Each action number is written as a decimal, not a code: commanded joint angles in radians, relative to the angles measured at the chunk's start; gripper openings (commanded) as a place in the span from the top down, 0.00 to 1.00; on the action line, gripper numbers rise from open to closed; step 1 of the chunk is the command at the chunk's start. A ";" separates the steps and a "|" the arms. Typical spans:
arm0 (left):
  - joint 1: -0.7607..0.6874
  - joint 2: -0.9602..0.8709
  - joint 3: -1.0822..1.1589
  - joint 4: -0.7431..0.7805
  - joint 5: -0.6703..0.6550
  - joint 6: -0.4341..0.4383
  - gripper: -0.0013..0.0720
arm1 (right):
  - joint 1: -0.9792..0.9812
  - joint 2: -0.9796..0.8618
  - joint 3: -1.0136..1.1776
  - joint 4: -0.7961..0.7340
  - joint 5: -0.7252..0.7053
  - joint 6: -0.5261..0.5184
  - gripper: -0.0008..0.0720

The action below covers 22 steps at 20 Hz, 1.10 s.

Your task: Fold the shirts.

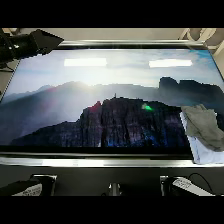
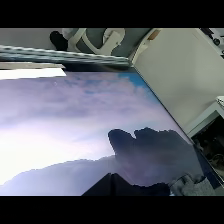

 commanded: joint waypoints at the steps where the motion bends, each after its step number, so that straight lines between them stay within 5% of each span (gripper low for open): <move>1: -0.008 0.000 0.000 0.000 0.001 0.003 0.95 | -0.002 0.026 -0.214 -0.029 -0.121 0.011 0.87; 4: -0.012 0.003 0.005 -0.001 0.000 -0.013 0.95 | -0.002 0.027 -0.184 -0.161 -0.099 -0.058 0.17; 5: -0.014 0.005 0.011 0.000 0.000 -0.012 0.95 | -0.002 0.027 -0.122 -0.217 -0.080 -0.086 0.02; 7: -0.015 0.005 0.035 0.001 0.002 -0.012 0.95 | -0.002 0.027 0.063 -0.227 -0.111 -0.086 0.02; 10: -0.016 0.004 0.112 0.109 0.002 -0.058 0.95 | 0.000 0.027 0.410 0.003 -0.323 -0.110 0.04; 13: -0.038 0.002 0.230 0.539 -0.002 -0.245 0.95 | 0.061 0.027 0.619 0.259 -0.446 -0.153 0.08; 16: -0.072 -0.013 0.248 0.981 -0.102 -0.441 0.95 | 0.312 0.018 0.645 0.206 -0.378 -0.153 0.08; 18: -0.072 -0.062 0.240 1.065 -0.292 -0.462 0.94 | 0.556 -0.023 0.632 0.030 -0.269 -0.126 0.08; 19: -0.072 -0.090 0.219 1.065 -0.377 -0.462 0.86 | 0.663 -0.053 0.624 -0.043 -0.202 -0.098 0.08; 21: -0.076 -0.144 0.143 1.041 -0.556 -0.462 0.25 | 0.835 -0.139 0.616 -0.063 -0.063 -0.081 0.08; 22: -0.077 -0.156 0.076 1.010 -0.618 -0.444 0.20 | 0.893 -0.185 0.616 -0.039 0.002 -0.079 0.07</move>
